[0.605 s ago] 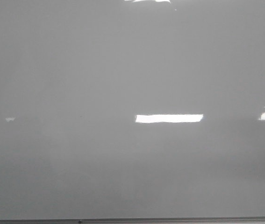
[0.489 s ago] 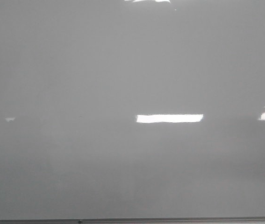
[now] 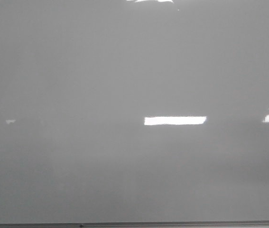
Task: Write number 6 on whiteboard
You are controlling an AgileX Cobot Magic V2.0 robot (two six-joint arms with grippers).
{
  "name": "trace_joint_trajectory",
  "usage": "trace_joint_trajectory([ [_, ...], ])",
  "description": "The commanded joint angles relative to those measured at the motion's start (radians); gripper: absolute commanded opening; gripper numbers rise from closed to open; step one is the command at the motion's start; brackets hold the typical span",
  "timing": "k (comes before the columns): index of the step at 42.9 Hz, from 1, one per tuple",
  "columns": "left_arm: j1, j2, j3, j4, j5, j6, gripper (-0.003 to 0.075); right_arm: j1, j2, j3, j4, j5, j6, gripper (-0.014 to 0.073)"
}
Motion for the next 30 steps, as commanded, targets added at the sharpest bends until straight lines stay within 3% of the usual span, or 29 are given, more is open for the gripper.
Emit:
trace_joint_trajectory([
  [1,-0.007,-0.015,0.005,-0.008,-0.090,-0.007,-0.0020,0.003,-0.004,-0.016,-0.007,-0.072,-0.003,-0.0069],
  [30,-0.007,-0.015,0.005,-0.008,-0.096,-0.007,-0.0020,0.003,-0.004,-0.016,-0.006,-0.108,-0.003,-0.0069],
])
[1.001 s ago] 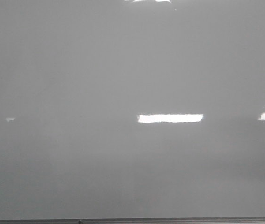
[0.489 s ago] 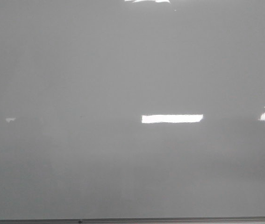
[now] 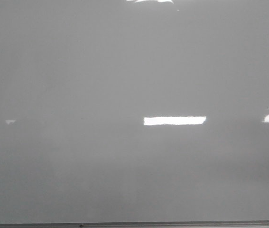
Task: Write number 6 on whiteboard
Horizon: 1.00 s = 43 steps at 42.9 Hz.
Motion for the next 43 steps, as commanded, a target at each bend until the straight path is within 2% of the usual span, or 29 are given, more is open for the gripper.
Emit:
trace_joint_trajectory([
  [1,-0.007,-0.015,0.005,-0.008,-0.094,-0.007,-0.0020,0.003,-0.004,-0.016,-0.006,-0.106,-0.003,-0.0069],
  [6,-0.007,-0.015,0.005,0.007,-0.139,-0.007,-0.0020,0.003,-0.004,-0.021,-0.005,-0.159,-0.003,-0.0069],
  [13,-0.007,-0.015,-0.040,-0.019,-0.236,-0.007,-0.0020,0.003,-0.004,-0.108,-0.004,-0.120,-0.003,-0.0069],
  [20,-0.007,0.015,-0.202,-0.019,-0.109,-0.007,-0.0020,0.003,0.045,-0.259,-0.004,-0.052,-0.003,-0.0067],
  [26,-0.007,0.127,-0.326,-0.008,0.029,0.000,-0.0020,0.003,0.181,-0.372,-0.004,-0.016,-0.003,-0.0067],
  [31,-0.007,0.223,-0.354,-0.008,0.015,0.008,-0.0020,0.003,0.304,-0.432,-0.004,-0.014,-0.003,-0.0067],
  [39,-0.007,0.271,-0.354,-0.008,-0.008,0.008,-0.0020,0.004,0.391,-0.456,-0.004,-0.032,-0.003,-0.0063],
  [43,-0.007,0.271,-0.354,-0.008,-0.008,0.008,0.0002,0.004,0.396,-0.456,-0.004,-0.026,-0.003,0.0019],
])
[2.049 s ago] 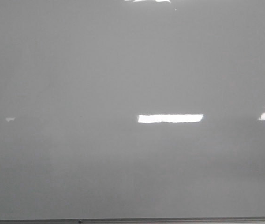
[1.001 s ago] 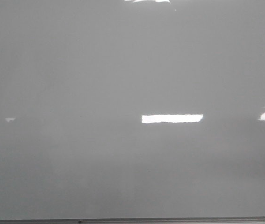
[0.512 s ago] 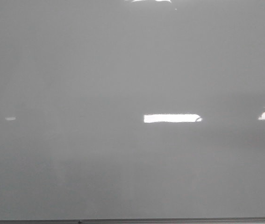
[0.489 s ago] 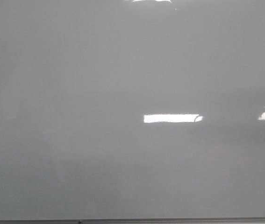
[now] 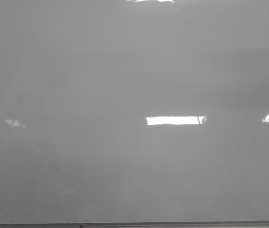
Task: Write number 6 on whiteboard
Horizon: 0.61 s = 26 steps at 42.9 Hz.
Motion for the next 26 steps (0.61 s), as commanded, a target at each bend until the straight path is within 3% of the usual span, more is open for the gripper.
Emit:
trace_joint_trajectory([
  [1,-0.007,0.017,-0.038,0.000,-0.079,0.001,0.0021,0.004,0.020,-0.036,-0.004,-0.072,-0.003,0.0054],
  [5,-0.007,0.017,-0.038,0.000,-0.079,0.001,0.0182,0.004,0.020,-0.036,-0.004,-0.071,-0.003,0.0267],
  [8,-0.007,0.017,-0.038,0.000,-0.079,0.001,0.0372,0.004,0.020,-0.036,-0.004,-0.063,-0.003,0.0448],
  [12,-0.007,0.017,-0.038,0.000,-0.079,0.001,0.0568,0.004,0.020,-0.036,-0.004,-0.057,-0.003,0.0604],
  [15,-0.007,0.017,-0.038,0.000,-0.079,0.001,0.0605,0.004,0.020,-0.036,-0.004,-0.057,-0.003,0.0649],
  [26,-0.007,0.154,-0.044,0.000,-0.021,-0.013,0.0597,0.004,0.020,-0.036,-0.004,-0.057,-0.003,0.0651],
])
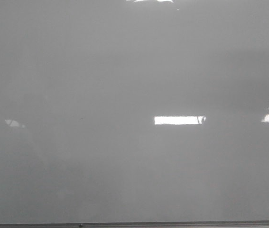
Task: Write number 6 on whiteboard
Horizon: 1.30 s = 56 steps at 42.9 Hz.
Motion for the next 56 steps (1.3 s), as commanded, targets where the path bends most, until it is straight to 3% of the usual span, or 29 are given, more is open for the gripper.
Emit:
trace_joint_trajectory([
  [1,-0.005,0.130,-0.046,0.000,-0.043,-0.032,0.0597,0.004,0.015,-0.036,-0.004,-0.065,-0.003,0.0651],
  [9,0.063,0.414,-0.135,0.000,-0.043,-0.109,0.0597,0.004,0.015,-0.036,-0.004,-0.065,-0.003,0.0651],
  [20,0.209,0.752,-0.231,-0.031,-0.111,-0.110,0.0597,0.004,0.015,-0.036,-0.004,-0.065,-0.003,0.0651],
  [30,0.209,0.962,-0.246,-0.030,-0.318,-0.110,0.0585,0.004,0.015,-0.036,-0.004,-0.065,-0.003,0.0651],
  [42,0.209,1.088,-0.246,-0.030,-0.469,-0.110,0.0407,0.004,0.015,-0.036,-0.004,-0.065,-0.003,0.0651],
  [56,0.209,1.123,-0.246,-0.019,-0.531,-0.110,0.0255,0.004,0.015,-0.036,-0.004,-0.065,-0.003,0.0651],
])
